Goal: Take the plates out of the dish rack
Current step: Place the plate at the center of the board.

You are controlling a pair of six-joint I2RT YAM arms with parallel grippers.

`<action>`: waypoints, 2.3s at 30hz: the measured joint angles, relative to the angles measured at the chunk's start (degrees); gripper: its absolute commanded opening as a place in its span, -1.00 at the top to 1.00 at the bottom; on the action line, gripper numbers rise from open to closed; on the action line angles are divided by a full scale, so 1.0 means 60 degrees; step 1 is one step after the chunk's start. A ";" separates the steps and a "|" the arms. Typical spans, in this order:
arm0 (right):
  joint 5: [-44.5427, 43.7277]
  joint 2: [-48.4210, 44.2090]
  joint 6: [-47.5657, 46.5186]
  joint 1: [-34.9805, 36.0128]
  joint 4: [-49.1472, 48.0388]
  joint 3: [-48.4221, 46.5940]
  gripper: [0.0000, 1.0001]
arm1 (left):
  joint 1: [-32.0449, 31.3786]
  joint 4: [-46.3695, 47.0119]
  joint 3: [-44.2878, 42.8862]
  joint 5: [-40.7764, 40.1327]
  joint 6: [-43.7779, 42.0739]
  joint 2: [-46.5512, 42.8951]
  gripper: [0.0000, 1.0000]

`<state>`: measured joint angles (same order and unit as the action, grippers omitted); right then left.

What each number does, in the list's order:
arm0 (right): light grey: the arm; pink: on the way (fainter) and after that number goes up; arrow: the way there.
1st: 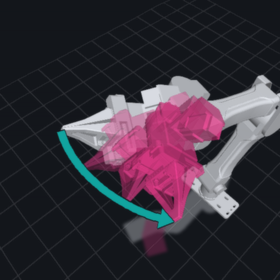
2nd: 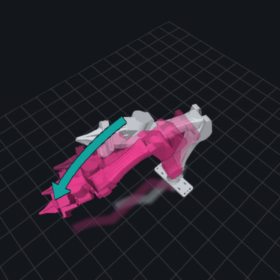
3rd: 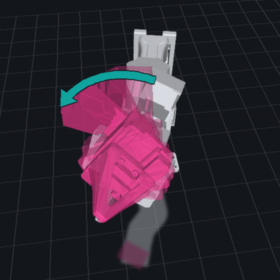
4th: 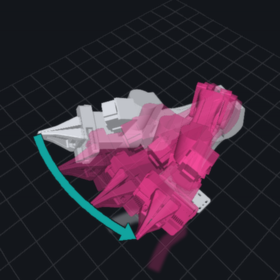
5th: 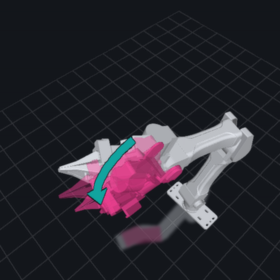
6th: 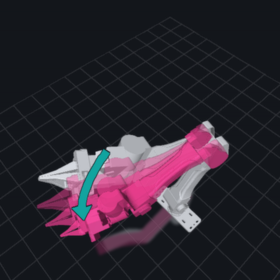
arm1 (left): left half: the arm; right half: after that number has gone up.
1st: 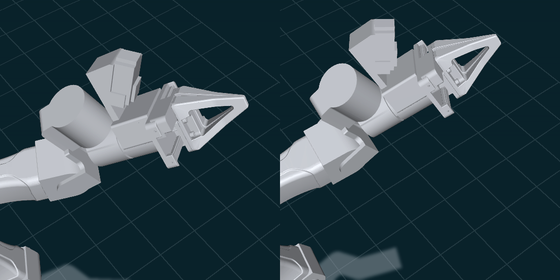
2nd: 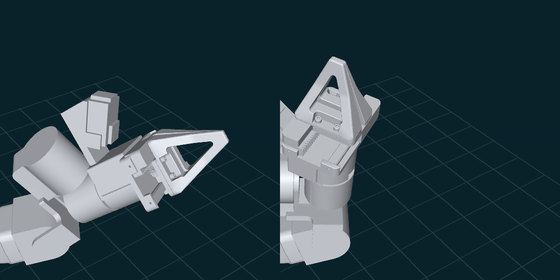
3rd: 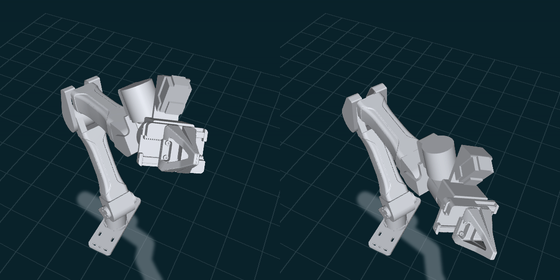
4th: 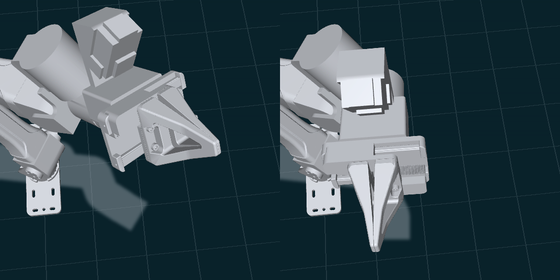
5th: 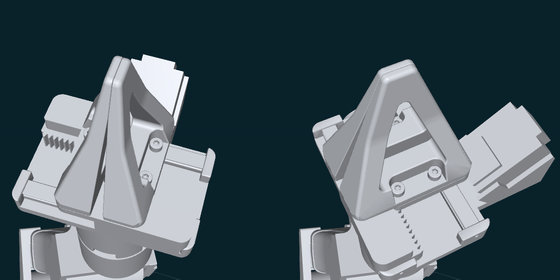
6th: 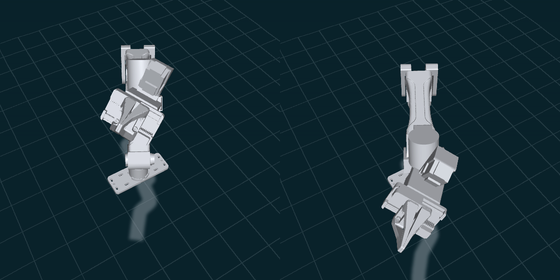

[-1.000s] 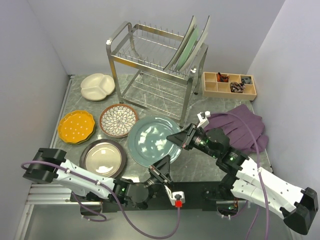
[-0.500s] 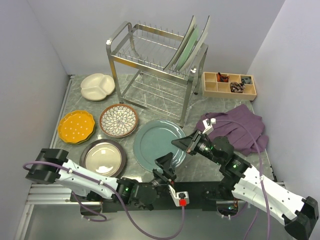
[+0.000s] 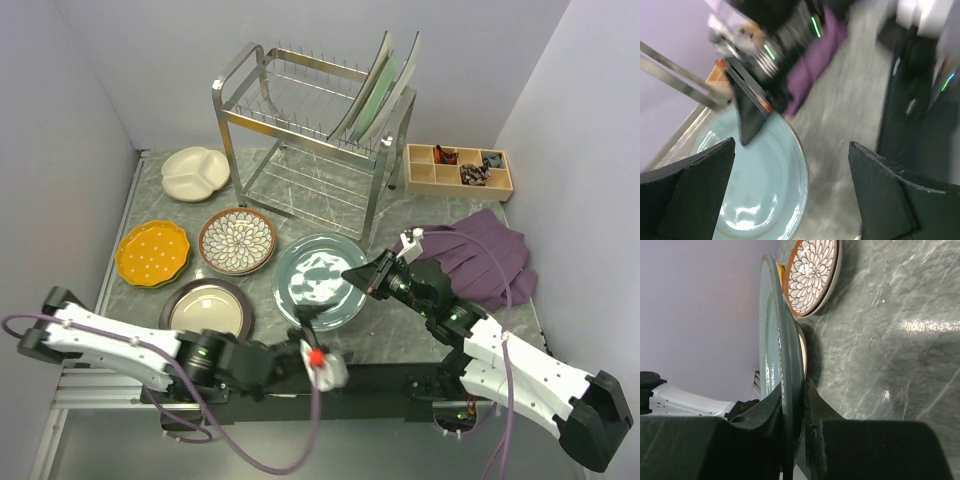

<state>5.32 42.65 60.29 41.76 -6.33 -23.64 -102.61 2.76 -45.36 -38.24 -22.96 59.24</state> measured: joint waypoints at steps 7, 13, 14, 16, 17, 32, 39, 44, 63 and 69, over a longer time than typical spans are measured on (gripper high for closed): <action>0.0481 0.1625 0.0022 0.0237 -0.1173 -0.0244 1.00 | 0.0616 -0.1311 -0.3198 0.0586 0.2237 -0.1177 -0.99; 0.0444 0.3457 -0.0138 0.1486 -0.1774 -0.1410 1.00 | 0.0641 -0.1949 -0.5559 0.0080 0.3585 -0.1071 -0.99; 0.0459 0.3799 -0.0153 0.1683 -0.1883 -0.1661 1.00 | 0.0648 -0.2000 -0.5661 -0.0098 0.3781 -0.1115 -0.99; 0.0517 0.4535 -0.0175 0.2047 -0.2251 -0.2153 1.00 | 0.0652 -0.2084 -0.5701 -0.0401 0.4040 -0.1206 -0.99; 0.0550 0.4892 -0.0175 0.2171 -0.2412 -0.2371 1.00 | 0.0652 -0.2178 -0.5686 -0.0539 0.4160 -0.1253 -0.99; 0.0291 0.9548 -0.0743 0.2983 -0.3344 -0.5151 1.00 | 0.0659 -0.2459 -0.4462 -0.1082 0.4951 -0.2714 -0.99; 0.0251 1.0535 -0.0783 0.3071 -0.3344 -0.5832 1.00 | 0.0659 -0.2521 -0.4040 -0.1086 0.4947 -0.2437 -0.99; 0.0240 1.0743 -0.0637 0.3158 -0.3501 -0.5901 1.00 | 0.0659 -0.2503 -0.3705 -0.1107 0.4936 -0.2641 -0.99; -0.0087 1.1591 -0.0244 0.3504 -0.3829 -0.6280 0.08 | 0.0659 -0.1770 -0.3075 -0.1727 0.4433 -0.3453 -0.99; -0.0397 1.1420 -0.0393 0.3577 -0.2969 -0.6328 0.06 | 0.0659 -0.1537 -0.2936 -0.1840 0.4178 -0.3337 -0.99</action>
<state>2.94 111.18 57.93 63.22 -24.14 -61.60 -98.65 -6.46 -62.98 -49.28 2.11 39.22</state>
